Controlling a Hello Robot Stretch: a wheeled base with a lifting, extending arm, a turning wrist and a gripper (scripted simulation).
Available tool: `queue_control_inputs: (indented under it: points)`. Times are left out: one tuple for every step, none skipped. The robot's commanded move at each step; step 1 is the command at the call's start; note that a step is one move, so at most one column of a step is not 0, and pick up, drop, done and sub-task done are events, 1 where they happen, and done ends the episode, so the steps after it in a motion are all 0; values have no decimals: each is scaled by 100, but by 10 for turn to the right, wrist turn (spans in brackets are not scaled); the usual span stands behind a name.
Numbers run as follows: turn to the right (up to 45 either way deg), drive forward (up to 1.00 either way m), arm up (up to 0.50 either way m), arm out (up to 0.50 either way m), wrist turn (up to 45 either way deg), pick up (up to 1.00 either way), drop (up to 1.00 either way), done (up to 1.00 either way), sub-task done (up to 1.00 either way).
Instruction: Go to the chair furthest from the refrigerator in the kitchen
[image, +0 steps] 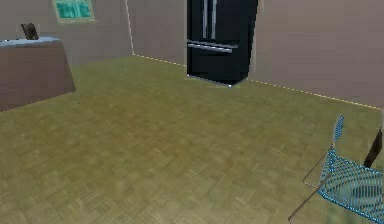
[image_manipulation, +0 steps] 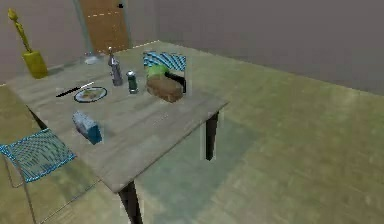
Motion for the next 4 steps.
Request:
queue_control_inputs:
  points:
    - [0, 40, 0, 0, 0, 0, 0, 0, 0]
    - [0, 75, 0, 0, 0, 0, 0, 0, 0]
    - [210, 0, 0, 0, 0, 0, 0, 0, 0]
    - [0, 100, 0, 0, 0, 0, 0, 0, 0]
